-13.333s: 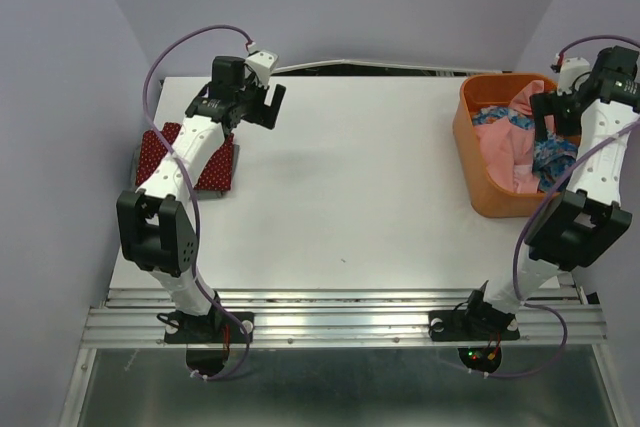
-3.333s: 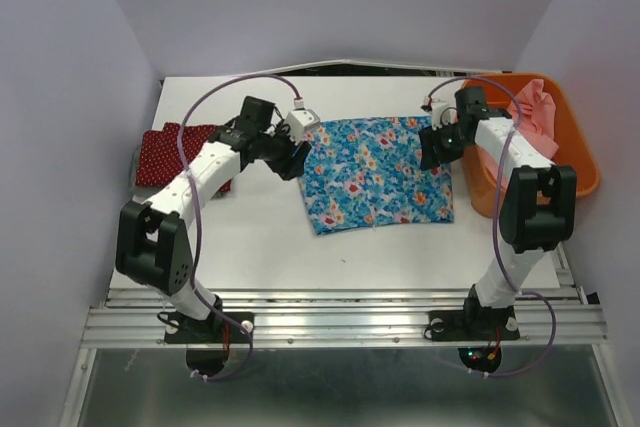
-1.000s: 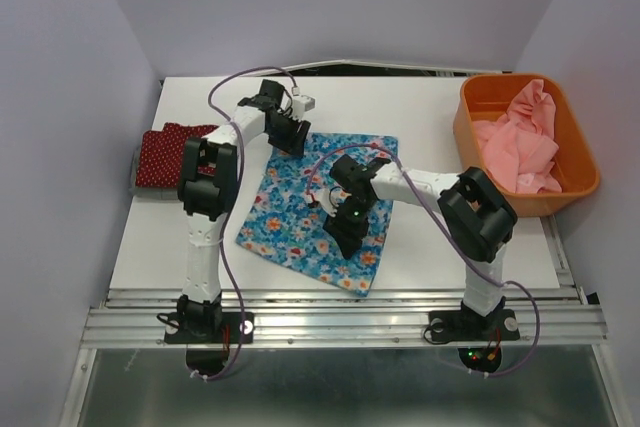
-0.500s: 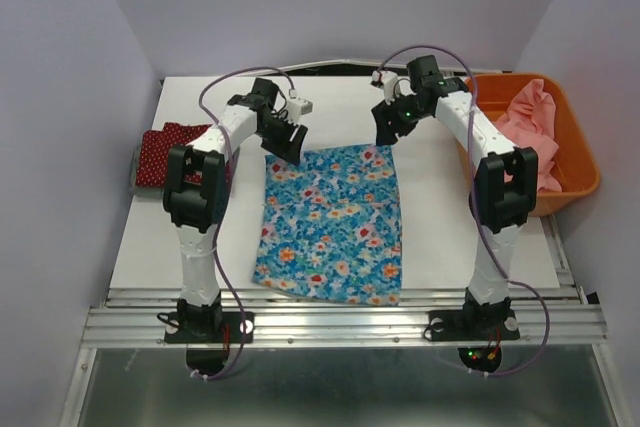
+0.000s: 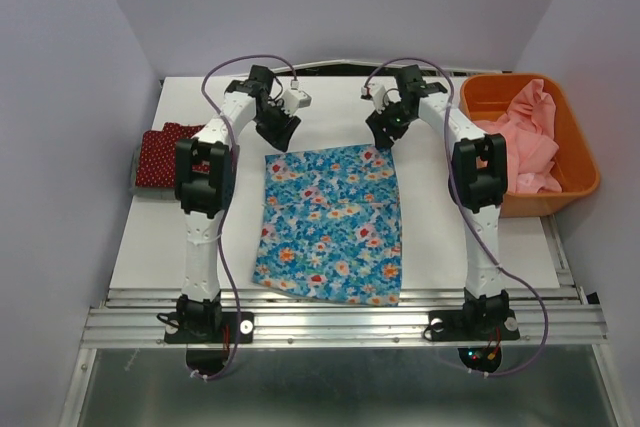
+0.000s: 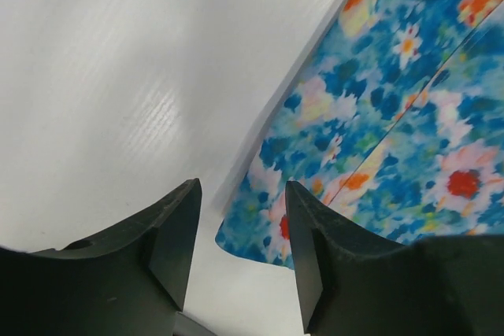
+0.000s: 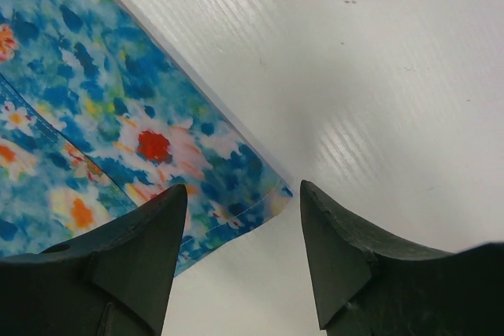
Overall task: Fold and stack the skirts
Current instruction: Fold the skirt
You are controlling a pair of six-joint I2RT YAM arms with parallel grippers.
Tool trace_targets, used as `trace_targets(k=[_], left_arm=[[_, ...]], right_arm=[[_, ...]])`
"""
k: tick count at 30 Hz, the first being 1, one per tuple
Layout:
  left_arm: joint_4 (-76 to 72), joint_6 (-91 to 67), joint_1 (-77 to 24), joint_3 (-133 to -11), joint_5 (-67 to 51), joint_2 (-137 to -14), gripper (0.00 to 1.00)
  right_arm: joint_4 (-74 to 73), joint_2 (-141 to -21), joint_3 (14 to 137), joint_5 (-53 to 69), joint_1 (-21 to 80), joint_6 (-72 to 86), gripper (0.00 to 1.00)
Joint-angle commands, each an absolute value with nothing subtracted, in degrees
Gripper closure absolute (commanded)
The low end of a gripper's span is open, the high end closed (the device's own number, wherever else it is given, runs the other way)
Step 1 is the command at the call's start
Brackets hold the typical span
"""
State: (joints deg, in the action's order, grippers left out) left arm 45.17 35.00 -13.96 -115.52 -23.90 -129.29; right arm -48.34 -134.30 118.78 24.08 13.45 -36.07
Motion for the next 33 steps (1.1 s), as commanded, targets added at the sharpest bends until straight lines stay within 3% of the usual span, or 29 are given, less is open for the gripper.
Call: trace_targets(k=[1, 12, 14, 22, 27, 33], left_arm=[[48.9, 39.9, -13.4, -117.8, -21.7, -130.6, 0.44], [48.5, 41.4, -12.1, -117.1, -20.0, -133.9, 0.51], [48.1, 41.5, -12.0, -116.4, -19.9, -133.6, 0.56], [48.9, 43.0, -11.5, -113.6, -21.8, -132.8, 0.82], [53.8, 42.5, -10.8, -122.2, -25.3, -137.3, 1.0], [49.8, 37.9, -9.9, -131.6, -24.3, -139.2, 1.0]], right_arm=[[-44.7, -134.2, 118.3, 23.8, 13.5, -38.6, 0.36], [-43.7, -136.8, 116.2, 22.1, 13.5, -40.8, 0.51], [-44.3, -137.1, 116.1, 22.1, 13.5, -41.1, 0.55], [-43.6, -138.2, 117.7, 20.3, 13.5, -40.0, 0.99], [-41.5, -138.8, 120.8, 18.3, 13.5, -37.7, 0.99], [-33.8, -139.7, 124.4, 12.6, 12.9, -33.8, 0.99]])
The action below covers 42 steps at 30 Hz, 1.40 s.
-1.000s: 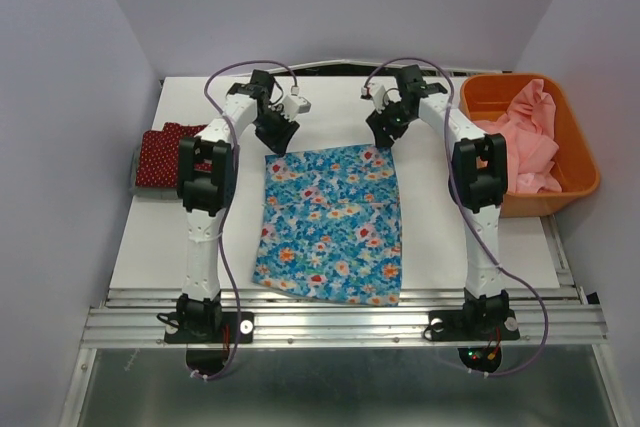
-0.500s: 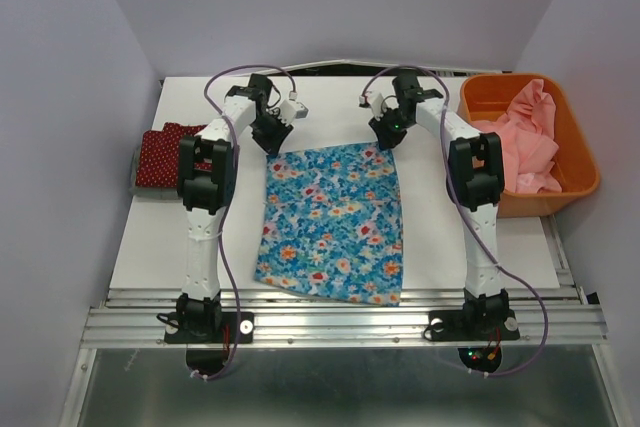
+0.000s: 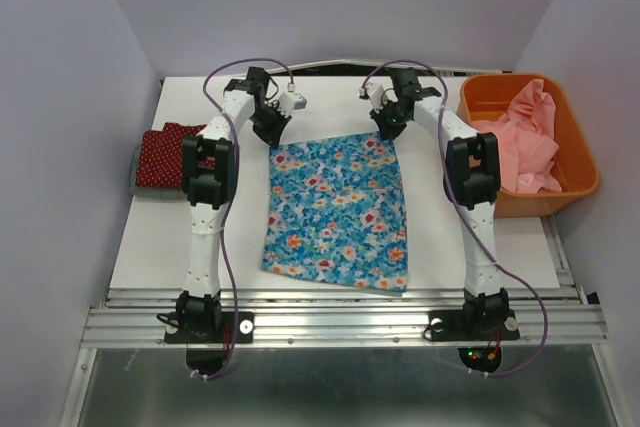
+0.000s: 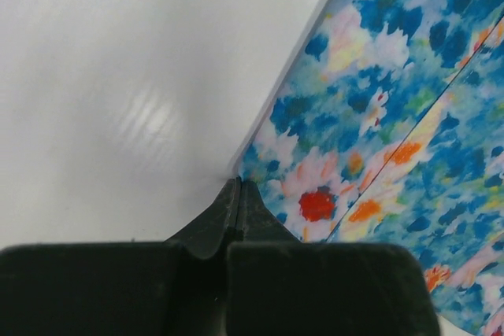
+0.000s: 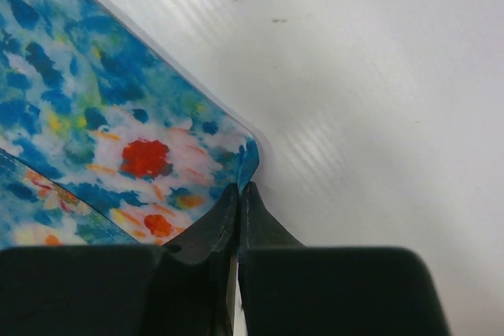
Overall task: Fold and stack the skirts
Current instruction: Fold the skirt
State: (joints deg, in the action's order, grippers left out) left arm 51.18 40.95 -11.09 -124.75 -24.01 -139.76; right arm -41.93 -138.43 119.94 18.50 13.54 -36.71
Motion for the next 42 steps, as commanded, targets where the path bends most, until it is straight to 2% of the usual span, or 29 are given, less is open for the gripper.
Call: trace_targets(k=[1, 8, 14, 18, 22, 24, 27, 31, 36, 42], left_arm=[[48.4, 37.2, -9.8, -132.5, -23.6, -139.1, 1.0], [28.8, 29.9, -8.4, -131.0, -20.7, -131.6, 1.0], [23.7, 30.8, -8.1, -130.0, -20.8, -126.0, 1.0], [24.3, 34.5, -8.2, -122.7, -24.0, -119.2, 1.0], [25.0, 41.0, -8.6, -106.2, -27.4, -109.1, 1.0], [24.9, 43.3, -8.7, -97.2, -27.9, -105.7, 1.0], [22.2, 47.0, -8.8, -84.8, -26.2, -98.0, 1.0], [18.8, 48.8, -10.0, -74.9, -21.4, -96.2, 1.0], [10.6, 46.7, -11.2, -69.6, -14.2, -99.4, 1.0], [11.1, 46.8, -11.2, -71.6, -14.0, -101.2, 1.0]], right_arm=[[-32.9, -140.1, 127.1, 11.7, 12.3, -33.0, 0.99], [-23.9, -142.5, 138.3, 4.0, 10.6, -30.7, 0.99], [-19.8, -134.9, 136.9, 5.4, 10.6, -30.7, 0.99], [-20.7, -124.7, 125.1, 12.0, 10.6, -33.6, 0.99], [-23.5, -114.6, 109.1, 15.5, 10.6, -37.8, 0.99], [-24.9, -111.7, 104.9, 16.9, 10.6, -38.7, 0.99], [-28.5, -106.1, 96.1, 21.9, 10.6, -39.9, 0.99], [-26.3, -103.4, 83.3, 20.6, 14.8, -38.9, 0.99], [-17.0, -104.5, 71.6, 17.1, 20.0, -32.9, 0.99], [-15.9, -106.1, 72.9, 14.0, 20.6, -30.2, 0.99]])
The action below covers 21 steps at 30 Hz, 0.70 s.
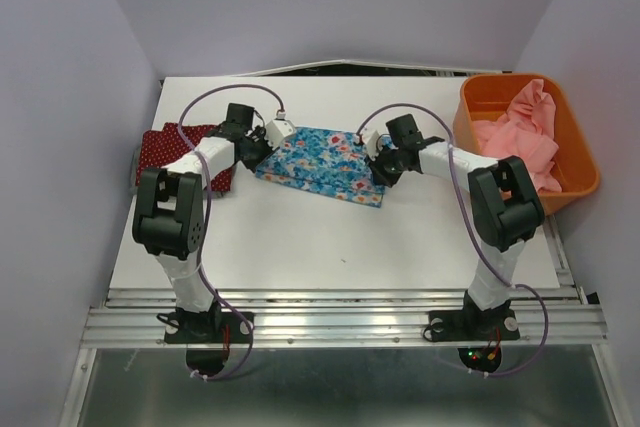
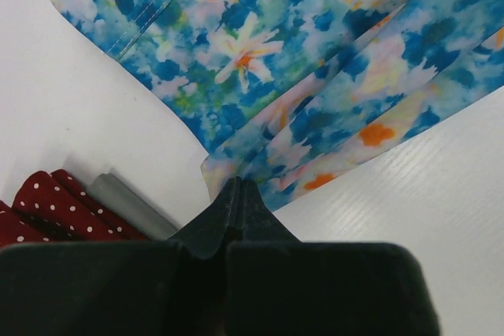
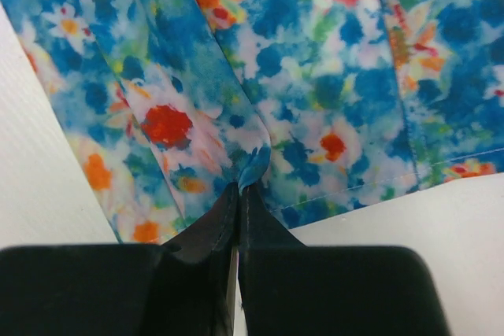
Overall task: Fold and stack the skirts
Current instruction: Fold the skirt
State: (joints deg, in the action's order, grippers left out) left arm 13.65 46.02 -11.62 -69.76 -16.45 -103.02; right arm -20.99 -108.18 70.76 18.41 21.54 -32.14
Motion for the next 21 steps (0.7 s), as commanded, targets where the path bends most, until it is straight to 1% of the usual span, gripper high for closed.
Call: trace_targets(k=[1, 3, 8, 13, 15, 18, 21], left_arm=[[11.2, 46.9, -11.2, -72.6, -14.1, -100.3, 1.0], [11.7, 47.0, -11.2, -73.9, -14.5, -99.8, 1.0], [13.4, 46.2, -11.1, -82.5, -13.7, -103.4, 1.0], [9.6, 44.3, -11.0, -89.4, -10.0, -107.6, 1.0], [10.0, 43.8, -10.8, -91.2, -10.8, -108.3, 1.0], [10.0, 45.8, -10.5, -88.1, -13.1, -106.2, 1.0], [7.9, 49.5, -10.5, -79.2, -14.7, -101.4, 1.0]], right_arm=[[-15.9, -105.7, 73.3, 12.6, 20.6, -30.2, 0.99], [-15.9, -105.1, 75.2, 11.7, 20.6, -30.3, 0.99], [-17.7, -106.1, 81.0, 12.0, 20.6, -30.1, 0.99], [-15.8, -108.5, 89.0, 6.3, 19.9, -30.2, 0.99], [-15.8, -109.6, 91.3, 5.1, 19.3, -30.9, 0.99], [-15.6, -106.8, 88.3, 7.3, 19.3, -33.5, 0.99], [-17.0, -104.2, 81.8, 11.2, 19.3, -35.4, 0.99]])
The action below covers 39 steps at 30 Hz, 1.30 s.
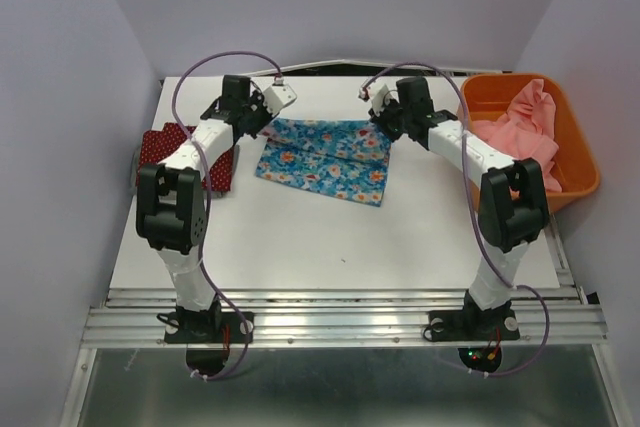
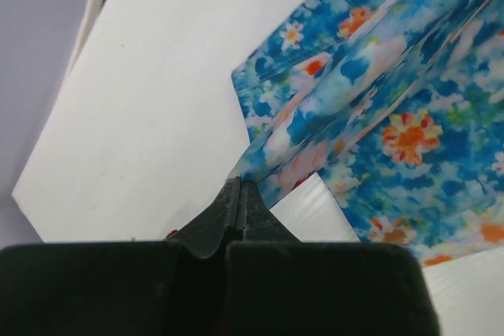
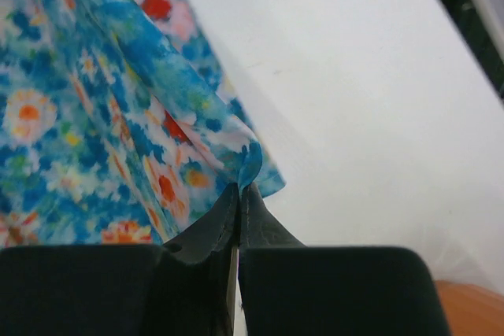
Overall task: Fold and stack the skirts
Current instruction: Fold the skirt
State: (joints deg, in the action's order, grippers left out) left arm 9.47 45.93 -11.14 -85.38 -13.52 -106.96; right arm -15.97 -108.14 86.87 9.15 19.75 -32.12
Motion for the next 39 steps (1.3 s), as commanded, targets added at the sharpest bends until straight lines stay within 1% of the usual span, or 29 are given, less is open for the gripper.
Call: trace_targets(k=[1, 5, 8, 9, 10, 11, 12, 13, 15, 19, 22, 26, 29, 30, 32, 33, 36, 38, 39], left_arm=[[7.5, 50.4, -10.4, -74.8, -15.0, -99.2, 1.0], [5.9, 53.1, -10.5, -65.4, -16.4, -96.8, 1.0], [6.9, 53.0, -11.0, -61.3, -17.0, -97.8, 1.0], [7.6, 52.9, -11.1, -60.8, -17.0, -98.2, 1.0], [8.3, 52.8, -11.1, -60.6, -17.0, -98.8, 1.0], [9.0, 52.6, -11.1, -60.6, -17.0, -98.8, 0.93], [10.0, 52.1, -10.8, -60.5, -17.0, -98.4, 0.72], [10.5, 52.0, -10.6, -60.3, -17.8, -97.1, 0.64], [12.5, 52.0, -10.2, -60.3, -19.4, -94.8, 0.55], [17.9, 51.7, -9.8, -61.3, -24.8, -89.0, 0.54], [19.2, 48.7, -9.8, -62.7, -27.2, -86.1, 0.54], [20.1, 43.7, -9.8, -64.9, -27.9, -88.3, 0.54], [16.9, 36.5, -9.1, -65.2, -27.6, -90.2, 0.54], [15.7, 30.7, -8.3, -64.9, -27.3, -90.5, 0.5], [13.5, 25.7, -7.5, -63.3, -27.2, -90.8, 0.44], [10.9, 21.7, -6.9, -61.5, -27.2, -90.3, 0.25], [7.2, 17.5, -6.4, -59.2, -29.2, -89.8, 0.22], [6.8, 13.7, -5.7, -57.8, -33.3, -90.7, 0.24], [5.8, 12.1, -5.4, -57.2, -35.0, -91.1, 0.26]], right_arm=[[-16.5, -102.5, 79.7, 12.1, 19.3, -35.9, 0.99], [-12.8, -98.4, 66.1, 12.7, 21.4, -40.0, 0.99], [-14.1, -97.6, 62.5, 14.3, 23.0, -40.8, 0.99], [-15.2, -97.6, 61.7, 15.1, 23.9, -40.6, 0.98], [-17.5, -97.2, 61.8, 16.8, 23.9, -40.3, 0.85], [-18.6, -96.9, 62.1, 17.9, 23.9, -39.8, 0.76], [-19.7, -96.5, 62.7, 18.8, 23.9, -38.6, 0.62], [-21.3, -96.0, 63.7, 20.2, 23.9, -38.0, 0.49], [-22.1, -94.0, 65.0, 20.8, 23.9, -35.4, 0.47], [-22.4, -91.4, 69.5, 20.9, 23.9, -30.8, 0.49], [-23.3, -92.4, 73.8, 21.9, 23.9, -28.4, 0.49], [-28.6, -97.5, 79.0, 24.0, 23.9, -31.5, 0.49], [-32.9, -102.4, 81.9, 23.5, 23.9, -33.1, 0.5], [-34.1, -103.2, 82.5, 23.4, 23.9, -33.4, 0.5], [-35.2, -104.0, 82.4, 24.2, 23.9, -34.2, 0.5], [-35.2, -104.1, 81.6, 24.9, 23.9, -34.0, 0.49], [-35.7, -105.6, 80.9, 25.4, 23.9, -33.5, 0.5], [-36.8, -106.9, 81.0, 26.0, 23.9, -33.2, 0.5], [-37.2, -107.7, 81.0, 26.4, 23.9, -33.0, 0.5]])
